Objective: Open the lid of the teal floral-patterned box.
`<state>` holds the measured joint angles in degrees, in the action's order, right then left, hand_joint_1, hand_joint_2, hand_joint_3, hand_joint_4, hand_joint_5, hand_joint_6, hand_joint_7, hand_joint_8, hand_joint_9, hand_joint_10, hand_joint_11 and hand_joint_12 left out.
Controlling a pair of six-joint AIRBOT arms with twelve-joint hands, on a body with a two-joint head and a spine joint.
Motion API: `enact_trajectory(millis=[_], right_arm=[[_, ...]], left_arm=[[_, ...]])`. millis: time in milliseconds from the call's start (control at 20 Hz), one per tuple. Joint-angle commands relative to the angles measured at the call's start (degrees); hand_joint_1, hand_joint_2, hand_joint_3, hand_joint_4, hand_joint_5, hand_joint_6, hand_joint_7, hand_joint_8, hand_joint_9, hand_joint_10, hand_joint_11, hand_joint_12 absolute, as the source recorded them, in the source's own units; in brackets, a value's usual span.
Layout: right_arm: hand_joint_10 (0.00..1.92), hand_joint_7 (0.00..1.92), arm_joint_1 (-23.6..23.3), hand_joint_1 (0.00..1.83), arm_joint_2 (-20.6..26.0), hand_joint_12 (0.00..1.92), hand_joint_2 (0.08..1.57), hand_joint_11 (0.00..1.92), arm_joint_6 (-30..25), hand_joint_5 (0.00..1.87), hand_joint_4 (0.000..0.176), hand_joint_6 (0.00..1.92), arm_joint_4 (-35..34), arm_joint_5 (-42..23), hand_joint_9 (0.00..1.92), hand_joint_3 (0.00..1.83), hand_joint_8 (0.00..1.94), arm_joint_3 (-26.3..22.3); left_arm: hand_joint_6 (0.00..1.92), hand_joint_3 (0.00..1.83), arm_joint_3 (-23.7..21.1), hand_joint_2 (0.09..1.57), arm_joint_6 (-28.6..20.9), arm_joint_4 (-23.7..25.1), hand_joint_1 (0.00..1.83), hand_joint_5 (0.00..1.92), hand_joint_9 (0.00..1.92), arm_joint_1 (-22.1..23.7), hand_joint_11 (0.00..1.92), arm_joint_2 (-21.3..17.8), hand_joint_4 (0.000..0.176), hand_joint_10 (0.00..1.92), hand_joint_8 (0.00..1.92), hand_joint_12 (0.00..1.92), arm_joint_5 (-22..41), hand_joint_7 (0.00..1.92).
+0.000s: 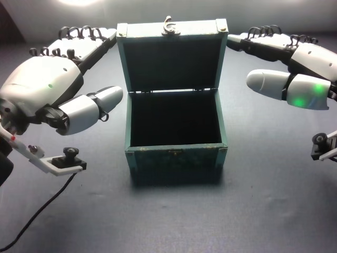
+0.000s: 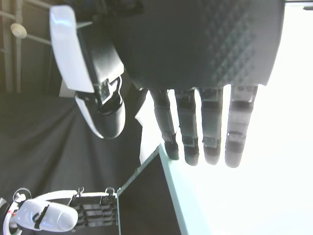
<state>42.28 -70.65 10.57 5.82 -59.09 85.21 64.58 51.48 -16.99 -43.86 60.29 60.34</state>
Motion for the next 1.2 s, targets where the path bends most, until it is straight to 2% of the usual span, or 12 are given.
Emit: enact_trajectory(millis=[0, 400, 500, 650, 850, 1150], right_arm=[[0.00, 0.21, -0.85, 0.00, 0.36, 0.43, 1.39, 0.00, -0.28, 0.24, 0.000, 0.00, -1.29, -6.28, 0.16, 0.00, 0.00, 0.20], [0.00, 0.20, -1.09, 0.00, -0.31, 0.38, 1.39, 0.00, -0.28, 0.23, 0.000, 0.00, -1.00, -5.47, 0.15, 0.00, 0.00, 1.23], [0.00, 0.20, -1.28, 0.00, -0.65, 0.49, 1.38, 0.00, -0.28, 0.24, 0.000, 0.00, -1.01, -5.15, 0.16, 0.00, 0.00, 1.55], [0.00, 0.21, -1.70, 0.00, -0.98, 0.47, 1.38, 0.00, -0.28, 0.24, 0.000, 0.00, -0.78, -4.59, 0.17, 0.00, 0.01, 2.06], [0.00, 0.21, -1.75, 0.00, -0.58, 0.39, 1.39, 0.00, -0.28, 0.25, 0.000, 0.00, -0.78, -4.38, 0.16, 0.00, 0.00, 2.10], [0.00, 0.23, -1.75, 0.00, -0.05, 0.43, 1.42, 0.00, -0.28, 0.24, 0.000, 0.00, -0.78, -4.18, 0.19, 0.00, 0.00, 2.05]], left_arm=[[0.00, 0.00, 0.01, 1.46, 0.00, 1.59, 0.20, 0.10, 0.07, 0.32, 0.07, -0.53, 0.000, 0.01, 0.01, 0.04, 7.40, 0.09], [0.00, 0.00, 1.45, 1.45, 0.43, 1.77, 0.19, 0.11, 0.09, 2.19, 0.11, 0.65, 0.000, 0.00, 0.00, 0.06, 5.83, 0.10], [0.00, 0.00, 1.99, 1.46, 0.43, 1.77, 0.20, 0.11, 0.10, 2.72, 0.12, 1.11, 0.000, 0.01, 0.01, 0.07, 5.30, 0.12], [0.00, 0.00, 2.36, 1.45, 0.43, 1.66, 0.18, 0.11, 0.10, 3.09, 0.10, 1.34, 0.000, 0.00, 0.00, 0.07, 4.99, 0.12], [0.00, 0.00, 2.10, 1.46, 0.42, 0.98, 0.15, 0.12, 0.11, 2.34, 0.10, 0.95, 0.000, 0.00, 0.00, 0.09, 6.05, 0.12], [0.00, 0.00, 1.37, 1.43, 1.11, 0.18, 0.06, 0.08, 0.09, 1.88, 0.06, -0.40, 0.000, 0.00, 0.00, 0.09, 7.28, 0.11]])
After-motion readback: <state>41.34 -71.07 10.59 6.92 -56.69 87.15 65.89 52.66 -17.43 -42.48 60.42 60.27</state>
